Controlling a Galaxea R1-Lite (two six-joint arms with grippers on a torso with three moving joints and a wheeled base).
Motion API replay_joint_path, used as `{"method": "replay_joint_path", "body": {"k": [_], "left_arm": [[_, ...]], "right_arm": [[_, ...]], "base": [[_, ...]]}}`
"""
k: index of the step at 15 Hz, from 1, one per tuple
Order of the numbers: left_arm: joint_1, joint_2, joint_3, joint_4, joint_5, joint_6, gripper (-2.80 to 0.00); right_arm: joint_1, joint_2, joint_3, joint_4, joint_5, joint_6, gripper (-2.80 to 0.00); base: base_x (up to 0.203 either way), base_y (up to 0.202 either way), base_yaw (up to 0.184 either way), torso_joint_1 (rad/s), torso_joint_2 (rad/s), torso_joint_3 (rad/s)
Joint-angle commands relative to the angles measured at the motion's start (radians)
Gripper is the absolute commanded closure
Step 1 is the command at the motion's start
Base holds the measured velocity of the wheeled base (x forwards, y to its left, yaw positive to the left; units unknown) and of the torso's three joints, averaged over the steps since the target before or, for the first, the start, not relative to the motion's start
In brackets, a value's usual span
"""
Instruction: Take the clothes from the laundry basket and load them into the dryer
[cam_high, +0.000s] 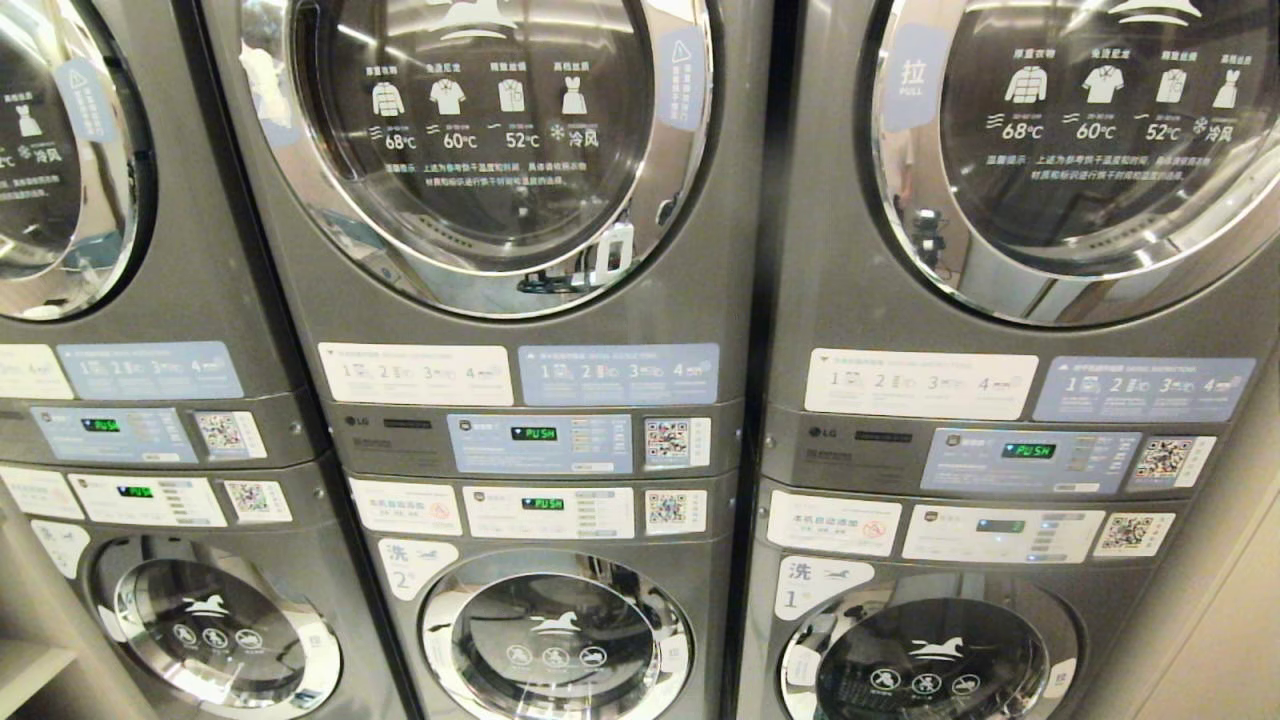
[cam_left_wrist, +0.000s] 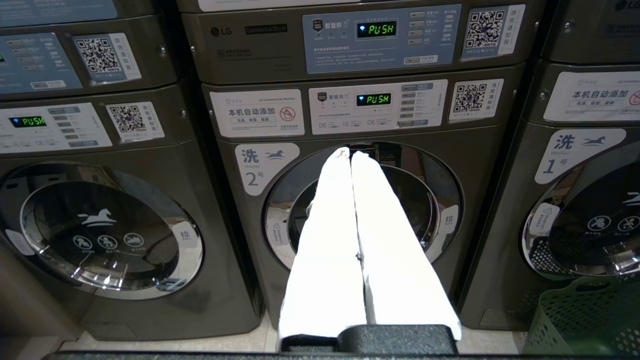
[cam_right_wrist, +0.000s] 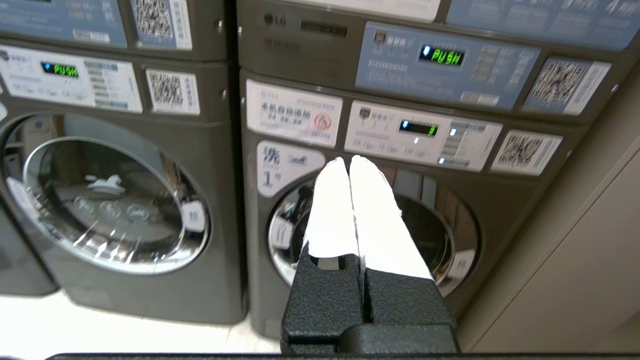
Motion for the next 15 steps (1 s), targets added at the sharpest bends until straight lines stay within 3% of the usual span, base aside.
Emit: {"method": "replay_joint_path", "body": {"k": [1,5,9,15], "left_arm": [[0.000,-0.010,0.001,-0.001,0.000,0.001,0.00],[0.000,-0.010,0.001,-0.001,0.004,-0.015,0.00],[0.000,-0.010,0.001,-0.003,0.048,-0.080,0.00],[0.000,-0.011,0.001,-0.003,0.048,-0.081,0.00]], "right_arm": [[0.000,-0.013,0.019,-0.050,-0.003,-0.035,0.00],[0.000,-0.013,0.019,-0.048,-0.001,-0.038,0.00],[0.000,-0.013,0.019,-0.047,-0.003,-0.031,0.00],[0.000,-0.013,0.019,-0.047,-0.003,-0.008,0.00]], "base": [[0.000,0.000,0.000,0.000,0.00,0.000],[0.000,0.000,0.000,0.000,0.00,0.000],[0.000,0.000,0.000,0.000,0.00,0.000],[0.000,0.000,0.000,0.000,0.00,0.000]]}}
